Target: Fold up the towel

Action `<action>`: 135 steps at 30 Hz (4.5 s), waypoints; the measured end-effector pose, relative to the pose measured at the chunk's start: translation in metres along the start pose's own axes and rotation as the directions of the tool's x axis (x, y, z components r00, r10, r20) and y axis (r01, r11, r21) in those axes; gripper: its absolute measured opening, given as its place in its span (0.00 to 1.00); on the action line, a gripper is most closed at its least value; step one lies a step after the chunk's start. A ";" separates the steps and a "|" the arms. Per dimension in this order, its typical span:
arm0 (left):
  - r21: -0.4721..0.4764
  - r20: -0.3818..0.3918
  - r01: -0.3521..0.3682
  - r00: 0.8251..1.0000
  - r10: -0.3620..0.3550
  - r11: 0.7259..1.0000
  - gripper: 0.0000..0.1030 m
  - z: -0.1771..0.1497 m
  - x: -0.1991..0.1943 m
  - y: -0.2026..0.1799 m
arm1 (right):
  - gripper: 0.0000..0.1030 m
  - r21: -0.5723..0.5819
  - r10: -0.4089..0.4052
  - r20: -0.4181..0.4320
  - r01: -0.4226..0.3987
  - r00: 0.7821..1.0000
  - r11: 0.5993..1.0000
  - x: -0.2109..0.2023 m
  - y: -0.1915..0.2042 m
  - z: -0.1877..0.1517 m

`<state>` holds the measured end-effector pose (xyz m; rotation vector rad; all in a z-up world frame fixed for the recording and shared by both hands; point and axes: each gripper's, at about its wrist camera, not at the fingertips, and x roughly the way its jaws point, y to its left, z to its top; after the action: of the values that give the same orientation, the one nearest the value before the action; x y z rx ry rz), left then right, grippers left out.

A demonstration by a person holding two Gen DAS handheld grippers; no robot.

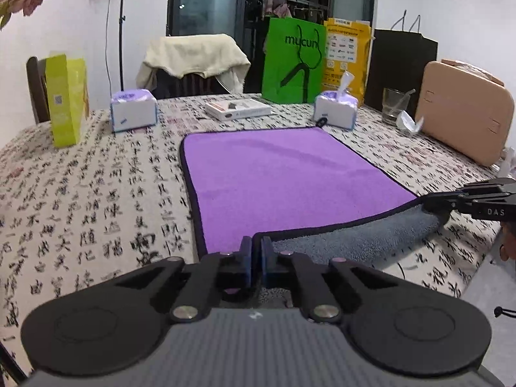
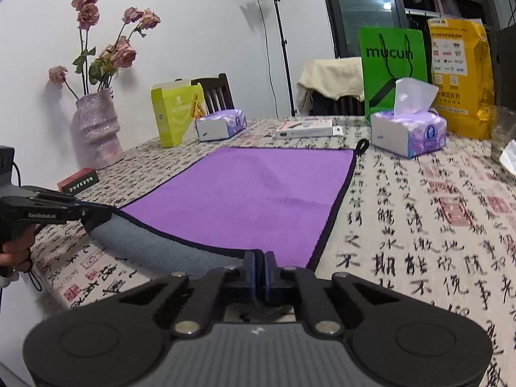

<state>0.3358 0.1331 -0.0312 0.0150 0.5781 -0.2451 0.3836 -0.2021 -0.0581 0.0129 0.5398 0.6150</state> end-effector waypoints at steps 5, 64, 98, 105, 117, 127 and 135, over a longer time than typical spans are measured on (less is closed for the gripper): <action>-0.008 0.006 -0.036 0.999 0.036 0.999 0.06 0.017 0.011 0.001 | 0.05 -0.016 -0.011 0.018 0.011 1.000 1.000 0.004 -0.004 0.011; -0.096 -0.124 -0.105 0.988 0.093 0.990 0.81 0.168 0.214 0.094 | 0.71 0.071 -0.098 -0.074 0.104 0.992 0.992 0.207 -0.135 0.163; -0.125 0.045 -0.211 0.975 0.218 0.969 1.00 0.088 0.003 0.022 | 1.00 0.017 -0.153 -0.016 0.153 0.988 0.988 0.025 -0.018 0.107; -0.121 0.088 -0.213 0.971 0.224 0.970 1.00 0.063 -0.046 0.003 | 1.00 0.025 -0.148 0.008 0.148 0.989 0.989 -0.018 0.009 0.089; -0.117 0.140 -0.215 0.963 0.230 0.970 1.00 0.008 -0.117 -0.033 | 1.00 -0.004 -0.143 0.057 0.143 0.988 0.990 -0.089 0.063 0.038; -0.153 0.167 -0.201 0.960 0.226 0.968 1.00 -0.036 -0.162 -0.059 | 1.00 0.043 -0.141 0.081 0.138 0.987 0.989 -0.134 0.088 -0.012; -0.124 0.177 -0.228 0.953 0.247 0.966 1.00 -0.060 -0.190 -0.088 | 1.00 0.023 -0.165 0.132 0.163 0.977 0.986 -0.169 0.108 -0.030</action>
<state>0.1297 0.0951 0.0265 -0.0374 0.3913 0.0187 0.1946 -0.2109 0.0149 0.0203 0.4103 0.4459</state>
